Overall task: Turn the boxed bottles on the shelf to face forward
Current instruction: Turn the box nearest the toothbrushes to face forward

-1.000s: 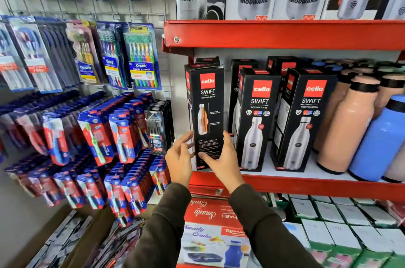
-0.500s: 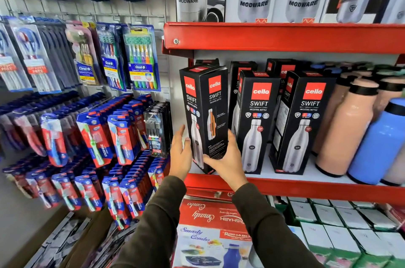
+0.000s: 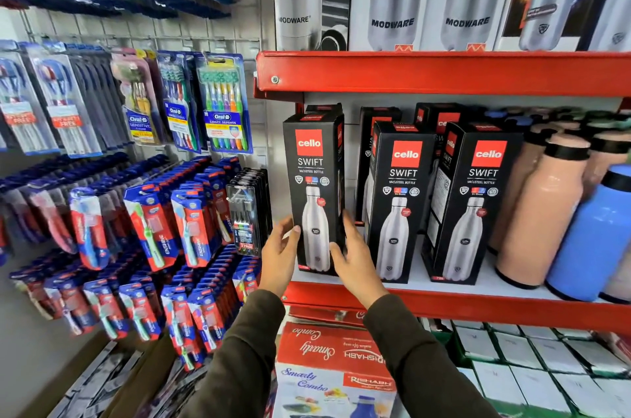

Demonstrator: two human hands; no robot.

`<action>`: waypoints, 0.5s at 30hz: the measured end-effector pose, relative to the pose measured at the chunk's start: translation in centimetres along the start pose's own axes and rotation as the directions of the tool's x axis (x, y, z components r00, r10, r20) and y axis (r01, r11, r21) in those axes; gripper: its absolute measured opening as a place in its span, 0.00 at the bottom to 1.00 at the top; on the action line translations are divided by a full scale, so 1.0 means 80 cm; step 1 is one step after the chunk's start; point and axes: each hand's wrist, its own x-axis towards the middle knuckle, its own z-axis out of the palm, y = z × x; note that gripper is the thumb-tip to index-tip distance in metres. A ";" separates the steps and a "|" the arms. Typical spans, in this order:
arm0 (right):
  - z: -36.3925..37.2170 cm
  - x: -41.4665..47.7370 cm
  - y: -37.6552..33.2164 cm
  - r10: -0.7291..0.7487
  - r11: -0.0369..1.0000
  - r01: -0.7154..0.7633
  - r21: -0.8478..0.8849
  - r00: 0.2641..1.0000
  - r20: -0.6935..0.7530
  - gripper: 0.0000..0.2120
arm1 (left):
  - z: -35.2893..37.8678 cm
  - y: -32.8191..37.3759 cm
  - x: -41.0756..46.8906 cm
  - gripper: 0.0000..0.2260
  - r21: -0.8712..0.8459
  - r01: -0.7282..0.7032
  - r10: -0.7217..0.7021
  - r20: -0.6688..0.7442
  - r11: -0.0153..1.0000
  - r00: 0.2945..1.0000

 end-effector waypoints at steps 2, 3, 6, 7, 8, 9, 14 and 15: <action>0.002 0.003 0.002 0.007 1.000 -0.007 -0.024 1.000 0.002 0.32 | 0.004 -0.001 -0.002 0.11 0.004 0.005 -0.005 -0.028 1.000 1.000; 0.003 0.005 0.002 0.009 0.999 -0.009 -0.037 1.000 -0.001 0.32 | 0.005 -0.001 -0.003 0.11 0.016 -0.001 0.002 -0.041 1.000 0.999; 0.006 0.005 0.006 0.028 0.999 -0.029 -0.038 0.999 -0.015 0.34 | 0.007 -0.007 -0.005 0.11 0.071 -0.015 0.019 -0.060 0.997 0.998; 0.007 0.005 0.007 0.032 0.999 -0.033 -0.032 0.999 -0.020 0.34 | 0.008 -0.010 -0.006 0.11 0.074 -0.017 0.022 -0.057 0.997 0.998; 0.008 0.005 0.009 0.034 0.999 -0.035 -0.026 0.999 -0.024 0.34 | 0.008 -0.014 -0.005 0.12 0.074 -0.021 0.025 -0.052 0.997 0.998; 0.008 0.004 0.011 0.037 0.999 -0.038 -0.022 0.999 -0.025 0.34 | 0.009 -0.018 -0.005 0.13 0.076 -0.023 0.027 -0.047 0.997 0.999; 0.011 0.004 0.012 0.039 0.998 -0.040 -0.044 0.998 -0.040 0.33 | 0.010 -0.020 -0.005 0.14 0.090 -0.017 0.023 -0.065 0.996 0.998; 0.011 0.005 0.012 0.038 0.998 -0.040 -0.045 0.998 -0.046 0.33 | 0.010 -0.019 -0.005 0.13 0.092 -0.015 0.021 -0.067 0.996 0.998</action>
